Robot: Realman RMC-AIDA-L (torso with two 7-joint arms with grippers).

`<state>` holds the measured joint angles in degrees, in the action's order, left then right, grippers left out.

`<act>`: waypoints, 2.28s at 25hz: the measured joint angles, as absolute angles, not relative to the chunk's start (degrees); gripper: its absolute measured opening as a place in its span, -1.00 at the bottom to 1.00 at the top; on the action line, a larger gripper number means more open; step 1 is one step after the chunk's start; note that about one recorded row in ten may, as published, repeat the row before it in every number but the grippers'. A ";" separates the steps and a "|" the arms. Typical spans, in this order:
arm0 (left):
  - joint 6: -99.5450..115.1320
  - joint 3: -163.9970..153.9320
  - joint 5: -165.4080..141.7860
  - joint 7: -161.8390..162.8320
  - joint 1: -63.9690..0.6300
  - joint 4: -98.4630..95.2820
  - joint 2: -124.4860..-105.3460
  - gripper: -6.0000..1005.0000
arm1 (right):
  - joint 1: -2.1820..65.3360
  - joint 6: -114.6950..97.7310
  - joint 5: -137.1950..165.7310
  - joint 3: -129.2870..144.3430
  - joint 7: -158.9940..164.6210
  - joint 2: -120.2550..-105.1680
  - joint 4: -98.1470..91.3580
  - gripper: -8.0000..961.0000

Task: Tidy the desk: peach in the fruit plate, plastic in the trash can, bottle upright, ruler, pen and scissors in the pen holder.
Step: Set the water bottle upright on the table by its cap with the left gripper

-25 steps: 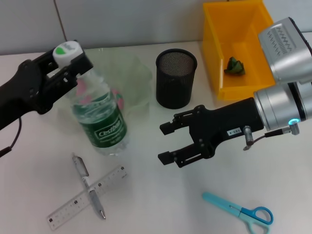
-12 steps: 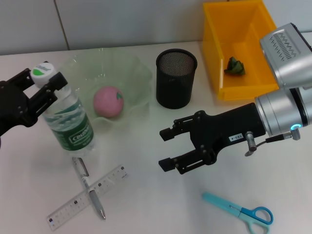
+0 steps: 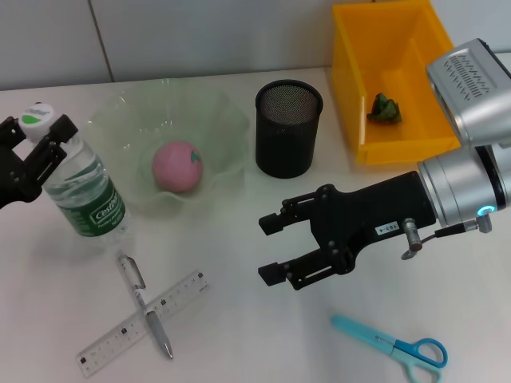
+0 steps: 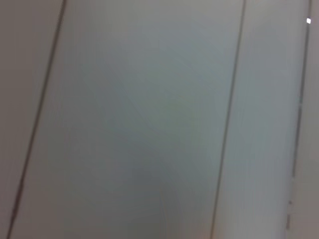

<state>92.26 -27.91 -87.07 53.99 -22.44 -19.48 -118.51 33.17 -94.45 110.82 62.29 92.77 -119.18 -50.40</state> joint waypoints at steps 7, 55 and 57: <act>90.71 -25.52 -87.07 50.18 -22.61 -15.87 -118.53 -0.12 | 32.74 -93.86 110.27 62.15 91.46 -119.18 -50.27 0.61; 88.30 -24.97 -86.04 42.17 -22.33 -10.92 -118.69 -0.12 | 27.85 -87.69 100.27 62.32 71.13 -119.26 -41.04 0.60; 88.07 -24.95 -86.04 41.78 -22.40 -10.90 -118.69 -0.12 | 27.83 -87.71 100.27 62.40 71.13 -119.26 -41.04 0.60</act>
